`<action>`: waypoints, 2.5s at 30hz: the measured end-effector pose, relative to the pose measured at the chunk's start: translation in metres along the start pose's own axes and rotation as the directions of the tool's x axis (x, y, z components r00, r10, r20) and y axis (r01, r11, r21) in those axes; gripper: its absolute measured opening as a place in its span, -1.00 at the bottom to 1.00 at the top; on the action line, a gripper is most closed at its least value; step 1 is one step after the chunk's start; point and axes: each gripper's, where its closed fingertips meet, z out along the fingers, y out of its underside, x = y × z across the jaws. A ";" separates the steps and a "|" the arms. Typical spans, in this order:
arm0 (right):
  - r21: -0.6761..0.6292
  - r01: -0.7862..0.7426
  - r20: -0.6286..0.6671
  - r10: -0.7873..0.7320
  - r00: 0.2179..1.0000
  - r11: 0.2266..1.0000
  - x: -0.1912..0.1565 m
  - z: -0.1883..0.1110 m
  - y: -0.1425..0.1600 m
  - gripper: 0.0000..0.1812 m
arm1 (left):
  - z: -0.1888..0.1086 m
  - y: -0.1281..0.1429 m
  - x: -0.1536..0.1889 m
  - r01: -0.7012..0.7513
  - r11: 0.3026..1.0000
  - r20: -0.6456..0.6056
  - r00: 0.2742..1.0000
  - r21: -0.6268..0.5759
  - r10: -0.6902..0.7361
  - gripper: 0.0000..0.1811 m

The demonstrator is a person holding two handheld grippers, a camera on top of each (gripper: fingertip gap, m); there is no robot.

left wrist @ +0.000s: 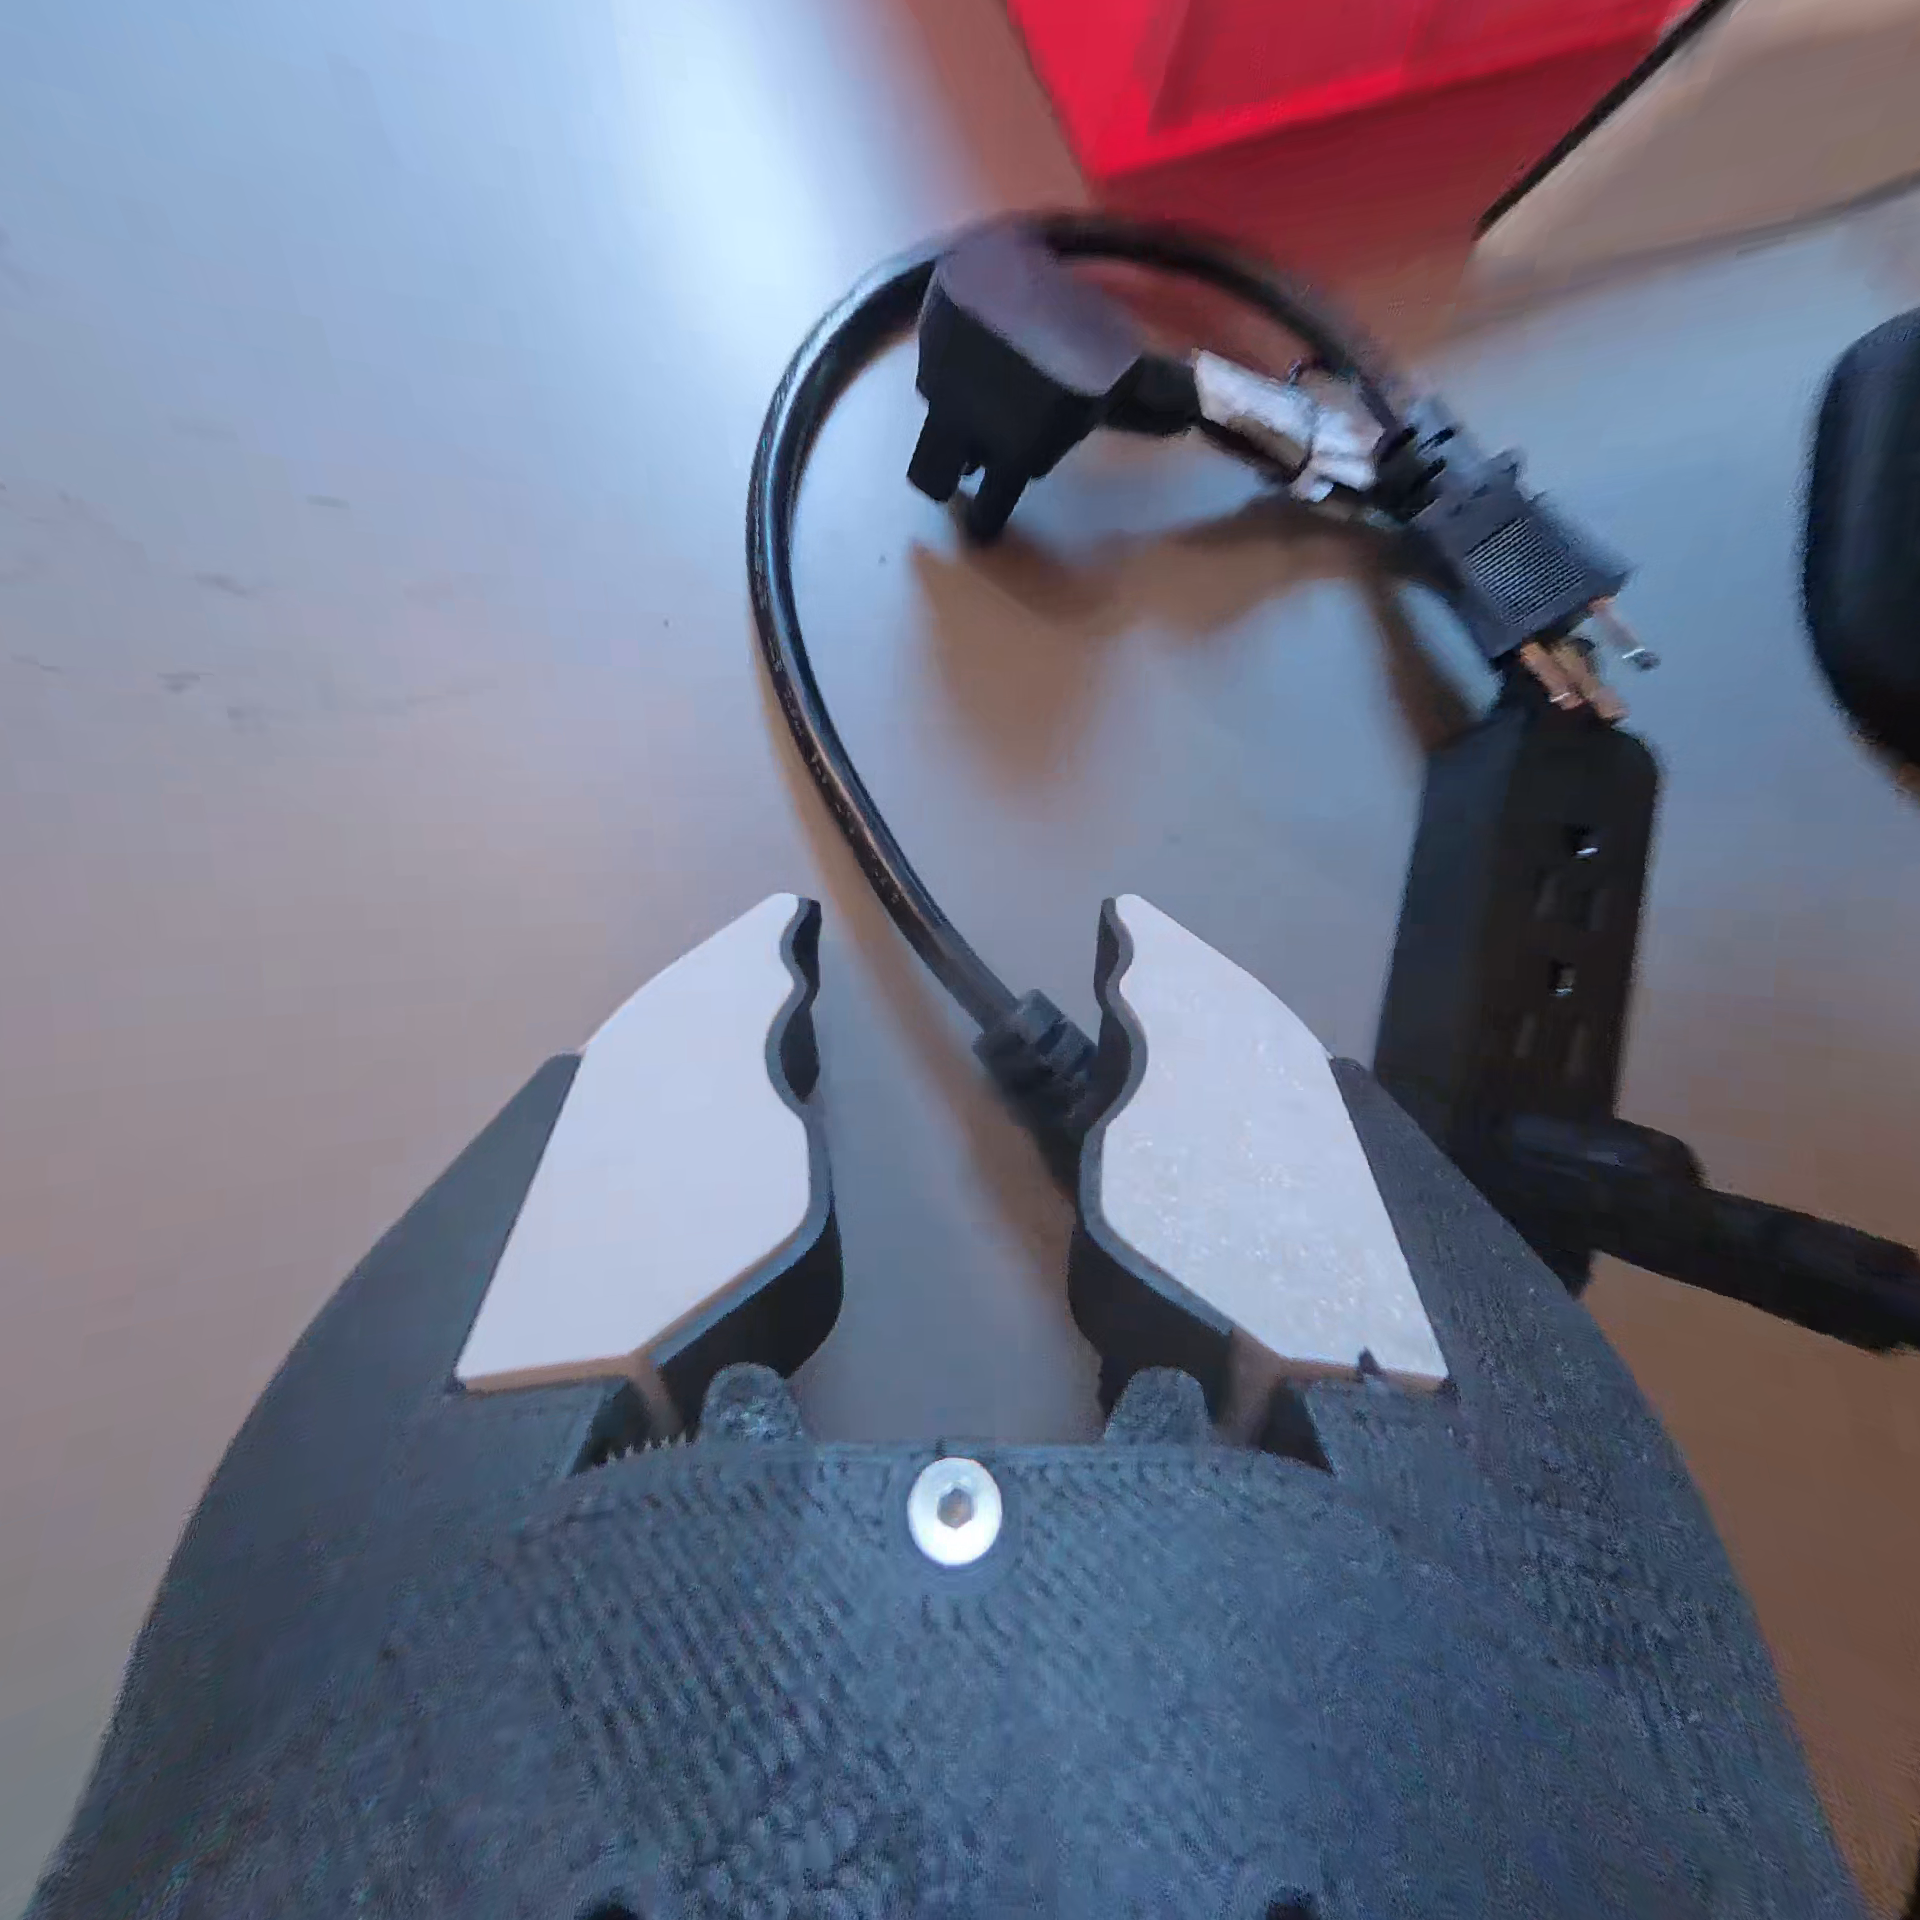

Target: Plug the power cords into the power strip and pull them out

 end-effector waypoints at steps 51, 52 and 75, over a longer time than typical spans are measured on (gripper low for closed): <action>0.443 -0.051 0.393 -0.142 0.909 0.895 -0.093 0.020 -0.053 -0.76 | -0.241 -0.091 0.027 -0.706 0.625 0.665 0.646 0.333 0.375 -0.91; 0.459 -0.048 0.389 -0.152 0.909 0.887 -0.095 0.020 -0.056 -0.81 | -0.241 -0.091 0.029 -0.701 0.622 0.653 0.658 0.349 0.375 -0.91; 0.474 -0.296 0.716 -0.167 0.678 0.830 -0.147 -0.033 -0.085 -0.89 | -0.194 -0.094 -0.011 -0.301 0.831 0.146 0.954 0.467 0.263 -0.60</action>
